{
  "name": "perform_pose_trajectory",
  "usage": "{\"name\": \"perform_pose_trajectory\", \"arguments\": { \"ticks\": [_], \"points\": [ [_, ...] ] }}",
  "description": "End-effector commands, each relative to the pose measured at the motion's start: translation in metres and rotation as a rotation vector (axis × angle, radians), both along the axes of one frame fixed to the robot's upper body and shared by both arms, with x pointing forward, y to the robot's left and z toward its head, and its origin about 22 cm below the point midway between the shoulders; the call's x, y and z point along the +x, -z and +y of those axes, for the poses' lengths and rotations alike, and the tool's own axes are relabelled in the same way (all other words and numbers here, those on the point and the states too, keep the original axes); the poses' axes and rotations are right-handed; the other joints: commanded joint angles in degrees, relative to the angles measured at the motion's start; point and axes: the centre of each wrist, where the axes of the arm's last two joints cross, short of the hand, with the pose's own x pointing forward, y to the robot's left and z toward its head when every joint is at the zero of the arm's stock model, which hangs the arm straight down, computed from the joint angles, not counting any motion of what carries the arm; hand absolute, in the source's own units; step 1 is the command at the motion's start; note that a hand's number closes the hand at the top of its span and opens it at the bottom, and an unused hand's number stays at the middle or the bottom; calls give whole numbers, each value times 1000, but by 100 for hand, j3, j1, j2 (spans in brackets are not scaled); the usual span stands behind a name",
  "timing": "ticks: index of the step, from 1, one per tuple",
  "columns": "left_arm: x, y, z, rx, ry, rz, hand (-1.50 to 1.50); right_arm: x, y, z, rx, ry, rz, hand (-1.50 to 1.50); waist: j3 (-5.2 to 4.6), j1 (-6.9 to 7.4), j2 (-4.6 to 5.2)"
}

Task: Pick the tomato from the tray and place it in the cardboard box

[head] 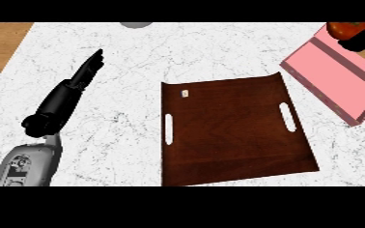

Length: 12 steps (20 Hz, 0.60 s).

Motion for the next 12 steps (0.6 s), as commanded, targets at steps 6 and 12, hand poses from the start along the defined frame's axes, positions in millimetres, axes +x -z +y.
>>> {"name": "perform_pose_trajectory", "arguments": {
  "ticks": [6, 12],
  "points": [
    [2, -6, -8, 25, 1, -23, 0, -11, 11, -64, 7, -6, 325, 150, 2, 71, 15],
    [11, -3, -13, -4, 22, -18, 0, -13, 21, -75, 93, -167, 392, -150, 7, 91, 47]
  ]
}}
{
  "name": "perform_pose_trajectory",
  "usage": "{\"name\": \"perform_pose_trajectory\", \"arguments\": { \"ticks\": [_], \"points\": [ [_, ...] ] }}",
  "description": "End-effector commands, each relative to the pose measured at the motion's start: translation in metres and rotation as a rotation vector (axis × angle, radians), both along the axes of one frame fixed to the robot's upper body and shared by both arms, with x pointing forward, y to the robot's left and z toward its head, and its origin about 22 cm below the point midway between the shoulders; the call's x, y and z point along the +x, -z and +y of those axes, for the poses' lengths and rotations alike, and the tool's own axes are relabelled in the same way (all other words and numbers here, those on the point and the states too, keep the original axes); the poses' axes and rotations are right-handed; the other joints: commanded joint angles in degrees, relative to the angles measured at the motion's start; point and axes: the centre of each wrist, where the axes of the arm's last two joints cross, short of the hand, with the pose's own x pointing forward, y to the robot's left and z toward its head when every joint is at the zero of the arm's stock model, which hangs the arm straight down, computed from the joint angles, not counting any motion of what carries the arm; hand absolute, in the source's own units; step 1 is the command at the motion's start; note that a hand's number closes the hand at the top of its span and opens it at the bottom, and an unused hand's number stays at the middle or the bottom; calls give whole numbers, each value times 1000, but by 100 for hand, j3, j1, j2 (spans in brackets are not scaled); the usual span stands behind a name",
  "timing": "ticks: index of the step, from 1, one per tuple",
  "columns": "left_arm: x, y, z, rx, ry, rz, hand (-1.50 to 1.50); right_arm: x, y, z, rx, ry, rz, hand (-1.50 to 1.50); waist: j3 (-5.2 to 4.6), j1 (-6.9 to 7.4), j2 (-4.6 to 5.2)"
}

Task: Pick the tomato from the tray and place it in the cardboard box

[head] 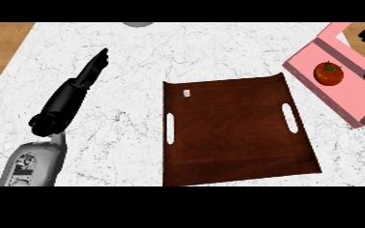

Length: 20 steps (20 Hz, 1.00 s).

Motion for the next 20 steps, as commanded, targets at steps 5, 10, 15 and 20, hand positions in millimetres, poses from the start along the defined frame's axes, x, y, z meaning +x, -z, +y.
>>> {"name": "perform_pose_trajectory", "arguments": {
  "ticks": [5, 10, 15, 20],
  "points": [
    [-4, 12, -7, 7, -4, 4, 0, -5, -7, -15, 252, -163, -226, -150, 6, -23, -3],
    [-5, 9, 12, -8, -23, -1, 0, -1, -9, -14, 767, -30, -585, -150, 20, -72, -34],
    [-9, 4, 1, 6, 0, 9, 0, -19, -4, -40, 971, 179, -682, -150, 11, -7, -14],
    [2, -7, -1, -7, 29, -2, 0, -49, -3, -75, 972, 257, -770, -150, 19, 71, 54]
  ]
}}
